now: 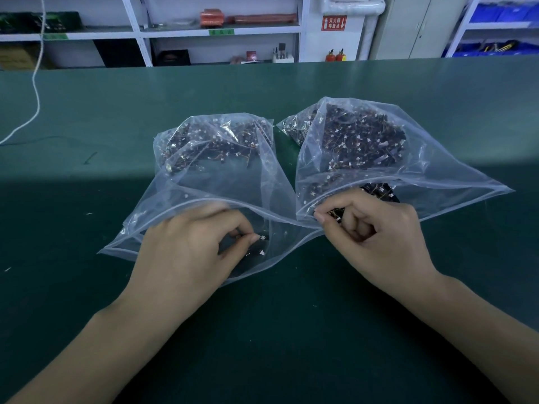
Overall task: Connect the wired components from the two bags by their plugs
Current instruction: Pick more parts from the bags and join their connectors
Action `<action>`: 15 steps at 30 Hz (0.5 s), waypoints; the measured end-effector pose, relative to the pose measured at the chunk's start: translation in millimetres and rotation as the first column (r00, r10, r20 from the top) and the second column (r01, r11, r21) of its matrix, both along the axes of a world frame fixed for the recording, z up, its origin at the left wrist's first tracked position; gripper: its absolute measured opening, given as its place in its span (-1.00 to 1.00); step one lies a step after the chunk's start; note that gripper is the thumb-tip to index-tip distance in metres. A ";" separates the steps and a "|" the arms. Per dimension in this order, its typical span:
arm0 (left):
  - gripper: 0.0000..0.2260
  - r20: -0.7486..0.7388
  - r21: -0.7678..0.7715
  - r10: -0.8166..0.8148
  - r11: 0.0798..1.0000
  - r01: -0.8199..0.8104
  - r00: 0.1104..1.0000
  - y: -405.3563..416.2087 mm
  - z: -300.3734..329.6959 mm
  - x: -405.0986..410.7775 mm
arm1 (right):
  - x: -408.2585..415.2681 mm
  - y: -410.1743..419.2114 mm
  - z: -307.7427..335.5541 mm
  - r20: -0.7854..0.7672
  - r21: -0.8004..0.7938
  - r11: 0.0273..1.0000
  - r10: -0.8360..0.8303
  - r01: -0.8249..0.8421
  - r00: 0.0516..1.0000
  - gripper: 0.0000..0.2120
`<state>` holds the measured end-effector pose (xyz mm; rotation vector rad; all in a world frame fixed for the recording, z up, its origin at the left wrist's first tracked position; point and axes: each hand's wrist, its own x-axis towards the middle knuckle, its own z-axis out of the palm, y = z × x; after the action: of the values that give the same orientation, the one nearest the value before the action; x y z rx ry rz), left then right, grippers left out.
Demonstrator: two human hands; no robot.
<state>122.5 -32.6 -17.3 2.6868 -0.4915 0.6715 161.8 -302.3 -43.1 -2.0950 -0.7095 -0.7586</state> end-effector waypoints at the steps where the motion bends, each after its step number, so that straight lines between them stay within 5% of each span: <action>1: -0.92 0.022 0.004 -0.012 1.000 0.012 1.000 0.3 -0.3 0.3 | -0.1 0.8 0.1 0.002 0.002 1.000 0.004 -0.004 1.000 -0.97; 11: -0.91 0.133 -0.107 -0.156 0.980 0.170 0.979 -3.0 -5.6 2.9 | -2.6 4.1 -0.6 0.000 -0.056 0.990 0.132 -0.132 0.991 -0.95; 15: -0.95 0.115 -0.326 -0.251 0.905 0.275 0.961 -10.9 -4.8 -1.2 | -4.7 5.2 0.2 -0.014 -0.115 0.969 0.217 -0.217 0.976 -0.80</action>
<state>121.3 -43.5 -22.1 2.2287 -0.6757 0.7017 157.1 -297.1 -42.9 -2.0770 -0.9848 -0.6064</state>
